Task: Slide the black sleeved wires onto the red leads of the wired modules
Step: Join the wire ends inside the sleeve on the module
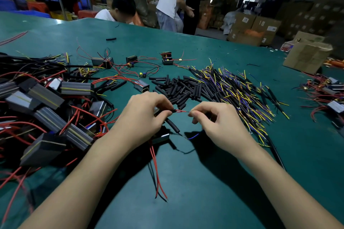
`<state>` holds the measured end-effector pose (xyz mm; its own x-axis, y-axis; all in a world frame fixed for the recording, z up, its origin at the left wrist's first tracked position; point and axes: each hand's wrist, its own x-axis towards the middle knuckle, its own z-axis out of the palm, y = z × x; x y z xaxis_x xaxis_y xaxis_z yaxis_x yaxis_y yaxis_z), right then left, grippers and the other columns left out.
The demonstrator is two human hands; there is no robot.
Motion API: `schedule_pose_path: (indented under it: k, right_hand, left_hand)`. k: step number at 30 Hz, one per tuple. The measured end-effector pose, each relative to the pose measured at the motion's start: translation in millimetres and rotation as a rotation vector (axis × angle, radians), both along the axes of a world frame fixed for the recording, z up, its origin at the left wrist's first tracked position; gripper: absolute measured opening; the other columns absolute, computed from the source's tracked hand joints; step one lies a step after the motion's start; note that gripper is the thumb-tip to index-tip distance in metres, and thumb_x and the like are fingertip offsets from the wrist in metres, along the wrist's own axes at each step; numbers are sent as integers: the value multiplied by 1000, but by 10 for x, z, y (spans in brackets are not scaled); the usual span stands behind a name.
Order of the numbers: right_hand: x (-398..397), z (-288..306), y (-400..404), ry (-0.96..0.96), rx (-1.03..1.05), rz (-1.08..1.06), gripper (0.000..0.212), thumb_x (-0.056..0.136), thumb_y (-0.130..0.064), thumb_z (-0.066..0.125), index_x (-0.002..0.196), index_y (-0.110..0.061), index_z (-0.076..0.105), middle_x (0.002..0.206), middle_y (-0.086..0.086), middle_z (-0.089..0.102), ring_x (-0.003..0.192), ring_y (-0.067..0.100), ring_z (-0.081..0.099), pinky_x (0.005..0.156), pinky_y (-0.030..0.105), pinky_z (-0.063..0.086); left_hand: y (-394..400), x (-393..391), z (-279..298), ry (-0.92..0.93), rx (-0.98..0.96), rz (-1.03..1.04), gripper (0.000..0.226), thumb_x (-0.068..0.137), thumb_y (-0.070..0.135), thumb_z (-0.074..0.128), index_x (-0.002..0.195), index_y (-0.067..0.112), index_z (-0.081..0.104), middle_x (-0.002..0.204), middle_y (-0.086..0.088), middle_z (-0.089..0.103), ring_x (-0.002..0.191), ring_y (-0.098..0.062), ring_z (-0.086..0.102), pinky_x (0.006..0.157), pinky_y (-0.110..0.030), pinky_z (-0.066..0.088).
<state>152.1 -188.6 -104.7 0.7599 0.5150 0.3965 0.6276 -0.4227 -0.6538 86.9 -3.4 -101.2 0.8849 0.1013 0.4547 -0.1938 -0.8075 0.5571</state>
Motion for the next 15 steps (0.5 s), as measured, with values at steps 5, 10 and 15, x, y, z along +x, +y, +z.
schedule_pose_path:
  k: [5,10,15]
  right_hand:
    - [-1,26,2,23,47,-12,16,89,-13,63,75,-12,70,63,-3,66,48,0,47,50,9,32]
    - [-9,35,7,90,96,5,16,88,-14,63,75,-12,70,64,4,66,50,6,47,51,19,37]
    - [-16,38,-2,10,71,-5,16,88,-12,63,73,-13,69,62,11,64,55,25,52,53,30,39]
  left_hand:
    - [-15,0,8,-19,-18,-69,7,84,14,70,88,20,70,88,5,67,92,-14,58,89,-36,44]
    - [-19,-10,6,4,-30,-48,8,86,17,67,89,24,69,89,6,67,93,-12,57,87,-31,43]
    - [-21,-11,5,10,-43,-58,7,86,16,68,90,21,70,86,10,67,92,-11,58,87,-28,42]
